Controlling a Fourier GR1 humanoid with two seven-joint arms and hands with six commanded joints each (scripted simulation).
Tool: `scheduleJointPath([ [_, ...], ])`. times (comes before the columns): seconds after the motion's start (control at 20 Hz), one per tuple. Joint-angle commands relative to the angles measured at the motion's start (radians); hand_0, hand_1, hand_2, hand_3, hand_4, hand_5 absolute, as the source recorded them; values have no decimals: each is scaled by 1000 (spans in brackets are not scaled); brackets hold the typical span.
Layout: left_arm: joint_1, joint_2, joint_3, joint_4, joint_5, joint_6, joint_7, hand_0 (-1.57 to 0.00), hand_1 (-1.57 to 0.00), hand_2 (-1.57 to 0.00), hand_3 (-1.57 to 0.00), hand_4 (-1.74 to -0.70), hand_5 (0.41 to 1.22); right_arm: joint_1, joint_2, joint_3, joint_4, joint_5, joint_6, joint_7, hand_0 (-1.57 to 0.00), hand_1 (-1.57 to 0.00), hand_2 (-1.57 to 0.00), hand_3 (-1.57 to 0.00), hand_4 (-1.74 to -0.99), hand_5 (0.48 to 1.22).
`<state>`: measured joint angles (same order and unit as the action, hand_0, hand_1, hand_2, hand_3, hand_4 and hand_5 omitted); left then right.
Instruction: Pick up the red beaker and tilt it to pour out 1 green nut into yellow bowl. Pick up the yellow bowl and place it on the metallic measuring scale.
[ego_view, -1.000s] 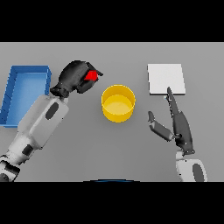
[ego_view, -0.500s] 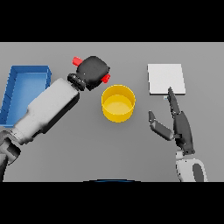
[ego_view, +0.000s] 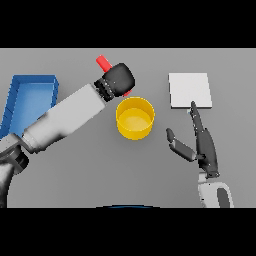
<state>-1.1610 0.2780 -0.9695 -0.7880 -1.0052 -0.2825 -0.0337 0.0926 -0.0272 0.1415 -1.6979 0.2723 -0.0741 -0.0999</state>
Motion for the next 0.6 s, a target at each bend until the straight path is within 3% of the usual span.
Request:
scheduleJointPath([
  [0.0,-15,-7,-23,15,-18,-1,1,-1571,-1571,-1571,-1571,-1730,1220,-1,-8,0,-6,12,-5,5,1,1,1,1,-1188,647],
  [0.2,-58,-15,-118,46,-69,26,-61,-1571,-1571,-1571,-1571,-1735,1221,1,-4,-8,-17,-8,-1,11,1,1,1,1,-1179,627],
  [0.55,-140,-42,-284,72,-170,39,-68,-1571,-1571,-1571,-1571,-1733,1221,-13,-6,-1,-8,25,-17,33,1,1,1,1,-1157,629],
])
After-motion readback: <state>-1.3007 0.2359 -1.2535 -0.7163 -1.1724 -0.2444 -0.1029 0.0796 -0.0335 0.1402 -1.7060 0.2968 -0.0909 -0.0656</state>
